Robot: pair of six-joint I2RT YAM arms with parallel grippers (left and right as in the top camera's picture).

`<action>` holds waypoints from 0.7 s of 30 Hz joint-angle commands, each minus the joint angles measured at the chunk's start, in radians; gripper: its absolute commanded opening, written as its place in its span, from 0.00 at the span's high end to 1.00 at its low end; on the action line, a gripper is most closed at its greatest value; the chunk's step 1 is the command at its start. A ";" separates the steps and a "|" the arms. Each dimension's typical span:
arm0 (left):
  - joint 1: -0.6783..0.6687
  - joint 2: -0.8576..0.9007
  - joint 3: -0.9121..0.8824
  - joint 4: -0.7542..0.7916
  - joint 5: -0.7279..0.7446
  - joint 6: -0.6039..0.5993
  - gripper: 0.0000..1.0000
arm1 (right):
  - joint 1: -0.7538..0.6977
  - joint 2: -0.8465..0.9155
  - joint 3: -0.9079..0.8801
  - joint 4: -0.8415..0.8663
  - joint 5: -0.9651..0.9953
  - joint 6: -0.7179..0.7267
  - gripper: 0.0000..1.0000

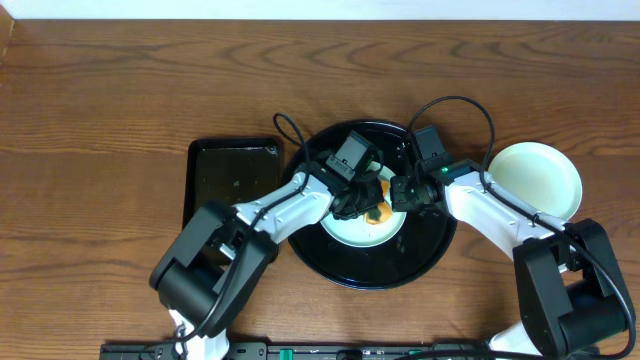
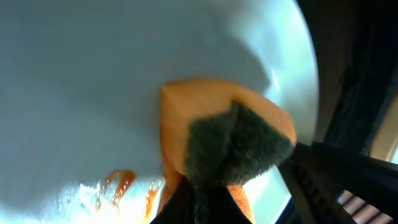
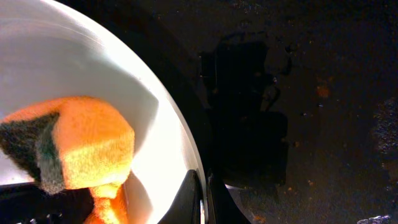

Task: Clean dirty plates on tray and stack at the side
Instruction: 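Scrub the remaining green plate with the sponge in the left gripper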

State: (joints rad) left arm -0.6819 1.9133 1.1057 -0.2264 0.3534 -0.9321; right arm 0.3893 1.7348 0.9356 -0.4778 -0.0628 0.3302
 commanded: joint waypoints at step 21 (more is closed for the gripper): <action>0.120 -0.233 0.043 -0.345 -0.324 0.466 0.93 | 0.004 0.024 -0.002 -0.013 0.021 0.014 0.99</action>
State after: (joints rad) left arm -0.5758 1.7905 1.1461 -0.5671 0.0902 -0.5919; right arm 0.3893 1.7348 0.9360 -0.4786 -0.0631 0.3302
